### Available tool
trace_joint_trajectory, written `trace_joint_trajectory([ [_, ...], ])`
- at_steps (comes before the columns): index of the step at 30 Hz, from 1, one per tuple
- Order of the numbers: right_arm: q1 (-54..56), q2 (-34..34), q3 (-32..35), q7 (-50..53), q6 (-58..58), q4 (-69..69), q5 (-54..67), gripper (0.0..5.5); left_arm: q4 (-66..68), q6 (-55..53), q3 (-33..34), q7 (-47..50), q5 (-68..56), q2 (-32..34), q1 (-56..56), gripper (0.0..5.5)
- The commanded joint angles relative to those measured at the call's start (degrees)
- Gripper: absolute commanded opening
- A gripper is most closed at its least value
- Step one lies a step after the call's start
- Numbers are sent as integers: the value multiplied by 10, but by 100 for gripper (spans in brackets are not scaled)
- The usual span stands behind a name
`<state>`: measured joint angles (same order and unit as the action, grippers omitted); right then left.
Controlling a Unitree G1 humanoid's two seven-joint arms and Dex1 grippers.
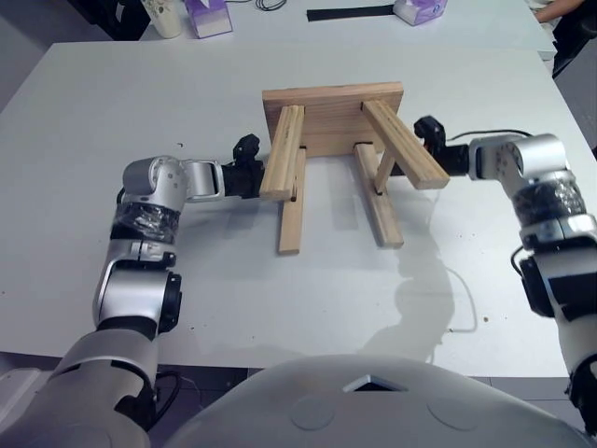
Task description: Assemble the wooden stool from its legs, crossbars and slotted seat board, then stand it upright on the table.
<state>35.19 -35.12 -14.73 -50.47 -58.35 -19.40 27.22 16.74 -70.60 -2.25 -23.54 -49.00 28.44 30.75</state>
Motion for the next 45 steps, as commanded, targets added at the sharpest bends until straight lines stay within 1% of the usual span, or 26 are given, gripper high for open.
trace_joint_trajectory([
  [1,-137,-70,72,5,-88,250,69,226,-178,-64,21,-42,-21,97,-135,175],
  [3,-162,-79,107,8,-85,282,79,226,-207,-39,27,-66,-11,126,-160,175],
  [5,-190,-102,135,1,-46,291,68,226,-219,34,20,-96,37,159,-183,175],
  [7,-203,-109,158,1,21,273,41,226,-216,122,5,-129,94,182,-198,175],
  [9,-191,-111,163,-12,96,224,14,226,-184,208,-8,-159,149,190,-196,175],
  [13,-119,-103,128,-43,257,93,-64,226,-100,385,-19,-198,237,169,-154,175],
  [15,-86,-89,110,-70,327,37,-92,226,-50,500,-44,-226,299,164,-131,175],
  [17,-44,-68,94,-100,397,-34,-115,226,31,627,-76,-243,368,154,-95,175],
  [19,-1,-47,74,-127,454,-114,-140,226,107,728,-93,-264,407,137,-61,175],
  [25,88,11,50,-159,578,-304,-194,226,263,914,-100,-301,450,82,17,175],
  [30,125,47,52,-179,643,-401,-224,226,376,996,-95,-327,472,47,70,175],
  [32,137,60,56,-181,655,-423,-231,226,401,1006,-89,-341,468,33,83,175],
  [36,152,79,63,-172,674,-456,-244,226,436,991,-73,-362,460,0,104,175],
  [40,159,99,69,-158,693,-476,-255,226,462,967,-64,-358,468,-31,117,175],
  [45,167,110,89,-161,692,-472,-249,226,470,934,-38,-343,461,-45,132,175],
])
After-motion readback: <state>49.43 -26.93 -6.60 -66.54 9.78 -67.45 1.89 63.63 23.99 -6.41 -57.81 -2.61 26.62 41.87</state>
